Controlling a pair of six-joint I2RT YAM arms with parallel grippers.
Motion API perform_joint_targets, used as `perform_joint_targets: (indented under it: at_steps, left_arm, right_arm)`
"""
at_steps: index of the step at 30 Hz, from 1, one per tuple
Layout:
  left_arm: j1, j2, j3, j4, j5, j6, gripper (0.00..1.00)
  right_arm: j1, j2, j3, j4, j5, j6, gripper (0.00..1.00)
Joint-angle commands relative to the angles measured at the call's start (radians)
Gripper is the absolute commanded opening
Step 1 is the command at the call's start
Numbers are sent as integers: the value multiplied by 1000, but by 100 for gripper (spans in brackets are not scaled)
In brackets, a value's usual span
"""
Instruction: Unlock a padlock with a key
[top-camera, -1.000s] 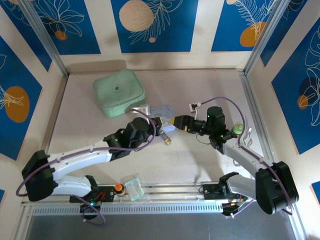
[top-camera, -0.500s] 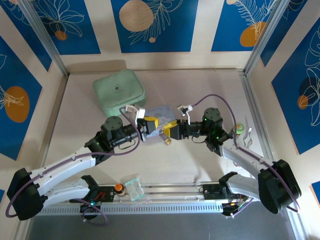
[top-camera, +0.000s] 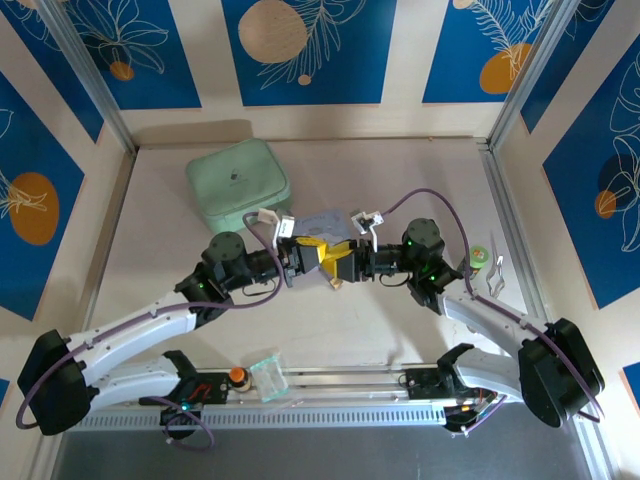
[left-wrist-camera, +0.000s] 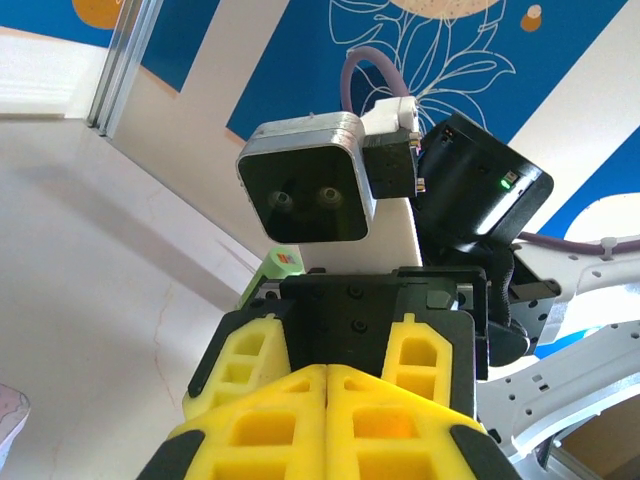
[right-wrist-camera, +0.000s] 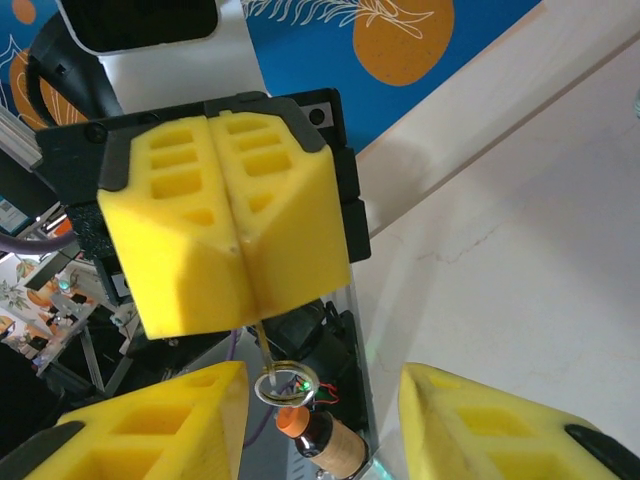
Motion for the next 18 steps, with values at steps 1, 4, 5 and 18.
perform_joint_targets:
  at_steps: [1,4,5,18]
  left_arm:
    - [6,0,-22,77,17,-29,0]
    - [7,1,-23,77,1,-32,0]
    - [6,5,-22,82,6,-33,0]
    - [6,14,-60,144,-23,-68,0]
  right_arm:
    - [12,-21,5,28,32,-13,42]
    - [15,-7,8,59,28,4,37]
    - [15,-1,7,76,29,13,36]
    - [31,44,-26,173,31,98,18]
